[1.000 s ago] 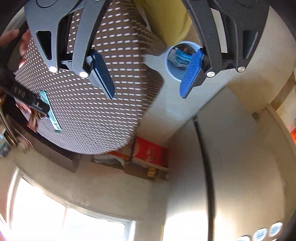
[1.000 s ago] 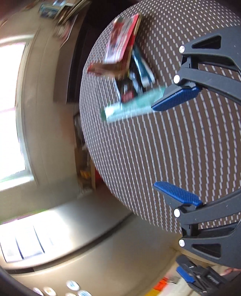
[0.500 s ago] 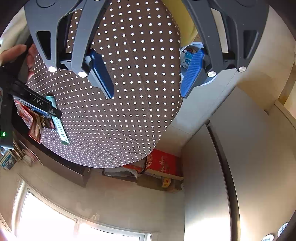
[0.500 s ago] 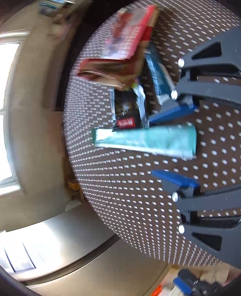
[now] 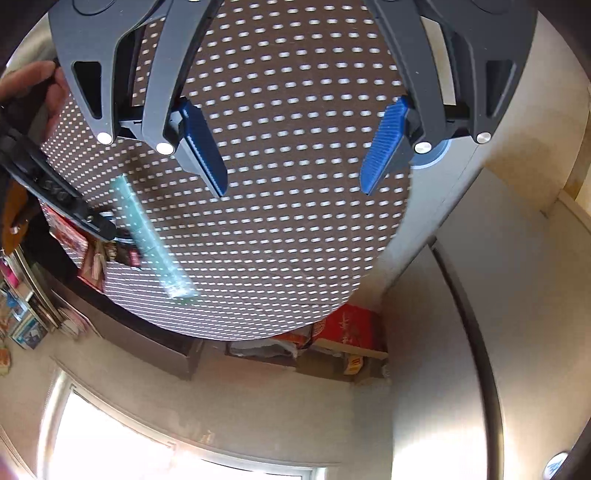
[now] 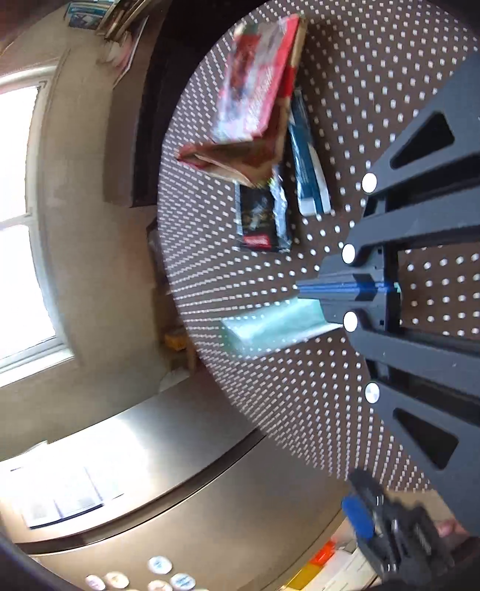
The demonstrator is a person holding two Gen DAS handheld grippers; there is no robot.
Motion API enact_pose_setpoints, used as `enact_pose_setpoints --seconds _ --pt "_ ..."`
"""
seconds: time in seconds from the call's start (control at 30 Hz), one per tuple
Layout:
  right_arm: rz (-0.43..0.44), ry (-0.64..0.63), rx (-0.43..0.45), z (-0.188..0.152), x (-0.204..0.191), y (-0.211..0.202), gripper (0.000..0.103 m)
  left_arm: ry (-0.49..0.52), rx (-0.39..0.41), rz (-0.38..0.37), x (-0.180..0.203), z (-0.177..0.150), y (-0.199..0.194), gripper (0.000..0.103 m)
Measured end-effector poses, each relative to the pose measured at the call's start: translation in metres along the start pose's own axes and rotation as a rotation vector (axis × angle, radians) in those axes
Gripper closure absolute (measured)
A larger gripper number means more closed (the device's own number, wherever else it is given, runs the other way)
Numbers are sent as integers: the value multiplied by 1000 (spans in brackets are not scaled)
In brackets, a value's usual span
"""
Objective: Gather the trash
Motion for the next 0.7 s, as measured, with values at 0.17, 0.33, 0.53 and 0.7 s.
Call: enact_pose_setpoints --seconds 0.17,0.33,0.53,0.7 --pt "1 -7 28 0 20 -24 102 56 -6 -43 35 1 8 29" --pt "47 -56 -28 -6 21 -22 36 81 -24 -60 51 -6 12 29" --pt "66 -245 -53 -19 -28 2 35 21 -5 -25 24 -12 0 29" --pt "22 -353 -99 -24 -58 30 66 -49 -4 20 -7 -19 -5 29"
Point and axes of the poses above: each gripper's, at about its wrist camera, not at the fingertips, and y roughly the way its jaws point, x to its right, z to its top, the point moved 5 cm from there along y, roughly the way its jaws point, and after that the axes turned 15 degrees about -z, right-handed, at the moved point
